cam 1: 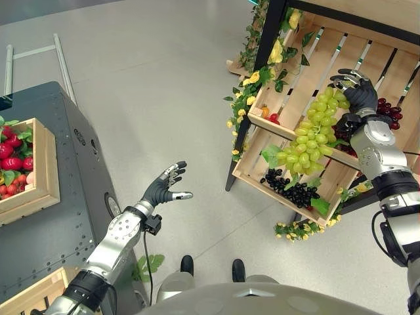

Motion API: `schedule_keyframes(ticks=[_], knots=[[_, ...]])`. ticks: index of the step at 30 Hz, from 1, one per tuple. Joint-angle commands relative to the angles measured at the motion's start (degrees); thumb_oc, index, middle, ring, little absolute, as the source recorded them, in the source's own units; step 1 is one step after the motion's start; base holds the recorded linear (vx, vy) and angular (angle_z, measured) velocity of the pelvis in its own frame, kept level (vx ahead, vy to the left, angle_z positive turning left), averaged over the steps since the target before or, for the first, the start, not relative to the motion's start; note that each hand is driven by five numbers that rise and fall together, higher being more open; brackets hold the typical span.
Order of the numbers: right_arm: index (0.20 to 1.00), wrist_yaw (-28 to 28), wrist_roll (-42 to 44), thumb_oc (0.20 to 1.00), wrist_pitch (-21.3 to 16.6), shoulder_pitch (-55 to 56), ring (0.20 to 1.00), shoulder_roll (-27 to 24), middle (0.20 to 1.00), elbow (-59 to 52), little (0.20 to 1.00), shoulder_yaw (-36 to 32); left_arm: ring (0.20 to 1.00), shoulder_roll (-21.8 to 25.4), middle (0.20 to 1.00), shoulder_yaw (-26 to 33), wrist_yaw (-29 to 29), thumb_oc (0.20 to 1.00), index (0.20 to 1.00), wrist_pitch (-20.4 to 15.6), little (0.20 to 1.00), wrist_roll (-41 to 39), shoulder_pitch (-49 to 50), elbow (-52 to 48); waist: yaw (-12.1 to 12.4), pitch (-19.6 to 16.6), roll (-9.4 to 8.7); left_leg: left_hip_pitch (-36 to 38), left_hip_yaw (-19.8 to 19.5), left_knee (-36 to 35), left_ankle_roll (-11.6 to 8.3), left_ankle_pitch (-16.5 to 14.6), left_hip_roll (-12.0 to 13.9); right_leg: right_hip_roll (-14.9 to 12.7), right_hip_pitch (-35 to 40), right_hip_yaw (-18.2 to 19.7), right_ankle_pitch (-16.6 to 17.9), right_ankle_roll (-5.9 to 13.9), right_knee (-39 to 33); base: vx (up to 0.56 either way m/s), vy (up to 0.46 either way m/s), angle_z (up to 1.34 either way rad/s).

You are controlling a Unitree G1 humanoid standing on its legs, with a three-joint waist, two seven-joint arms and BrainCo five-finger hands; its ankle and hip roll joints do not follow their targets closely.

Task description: Pick up the fruits from the basket on one side to the basket on the other side

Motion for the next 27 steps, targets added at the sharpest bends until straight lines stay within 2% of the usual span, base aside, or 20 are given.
schedule_keyframes(ticks=[1, 7, 16, 19, 20, 21, 27], knots=[[0.200, -1.18, 1.10, 0.200, -3.85, -4.20, 0.200, 0.15, 0.200, 1.68, 0.200, -2.73, 1.000, 0.85, 1.000, 0.19, 0.71, 1.000, 1.000, -3.15, 1.000, -0.03, -2.14, -2.57, 1.18, -1.86, -3.10, 1.55, -0.32, 4.82, -0.35, -5.57, -0.80, -0.87, 1.30, -1.45, -1.69, 3.38, 2.48, 0.00, 0.000, 0.00], [0.200, -3.37, 3.06, 0.200, -3.55, -10.34, 0.200, -2.36, 0.200, 11.29, 0.200, -3.57, 1.000, 1.83, 1.000, -0.13, 0.58, 1.000, 1.000, -2.98, 1.000, -0.84, -2.13, -2.93, 1.88, -1.57, -2.89, 1.33, -0.65, 4.80, -0.43, -5.55, -1.01, -0.98, 1.16, -1.70, -1.56, 3.47, 2.32, -0.01, -0.001, 0.00], [0.200, -3.78, 3.82, 0.200, -1.84, -22.52, 0.200, -8.88, 0.200, 23.13, 0.200, 0.51, 1.000, 3.96, 1.000, -1.17, -0.12, 1.000, 1.000, -3.15, 1.000, -2.89, -2.78, -3.72, 2.66, -0.44, -1.73, -0.99, -1.58, 4.64, -0.89, -4.36, -1.31, -1.40, -1.03, -2.61, -0.90, 3.52, 2.40, -0.04, -0.007, 0.07], [0.200, -4.00, 2.85, 0.200, -0.80, -25.79, 0.200, -10.92, 0.200, 27.11, 0.200, 2.31, 1.000, 4.55, 1.000, -1.80, -0.18, 1.000, 1.000, -3.21, 1.000, -3.33, -3.00, -4.05, 2.93, -0.25, -1.19, -1.11, -2.13, 4.18, -1.12, -4.57, -1.25, -1.54, -1.10, -3.15, -1.23, 3.59, 2.12, 0.00, -0.015, 0.13], [0.200, -3.86, 1.95, 0.200, -0.22, -27.79, 0.200, -12.08, 0.200, 29.27, 0.200, 3.55, 1.000, 4.77, 1.000, -2.10, -0.16, 1.000, 1.000, -3.31, 1.000, -3.52, -3.25, -4.21, 3.07, 0.16, -0.88, -1.86, -2.49, 4.19, -1.26, -3.56, -1.36, -1.67, -1.78, -3.52, -0.58, 3.47, 2.24, -0.03, -0.020, 0.10], [0.200, -3.78, 1.97, 0.200, -0.21, -28.06, 0.200, -12.13, 0.200, 29.47, 0.200, 3.80, 1.000, 4.66, 1.000, -2.11, -0.16, 1.000, 1.000, -3.29, 1.000, -3.53, -3.29, -4.19, 2.96, -0.02, -0.72, -1.48, -2.66, 3.94, -1.26, -4.23, -1.32, -1.63, -1.40, -3.59, -1.15, 3.52, 2.02, -0.03, -0.017, 0.19], [0.200, -4.17, -1.63, 0.200, 0.18, -31.38, 0.200, -14.01, 0.200, 32.04, 0.200, 6.96, 1.000, 4.72, 1.000, -3.24, 0.06, 1.000, 1.000, -3.46, 1.000, -4.01, -3.78, -4.53, 3.15, 0.58, 0.39, -3.01, -3.47, 3.29, -1.62, -3.04, -1.58, -1.95, -2.74, -4.64, -0.62, 3.60, 1.77, -0.03, -0.005, 0.16]])
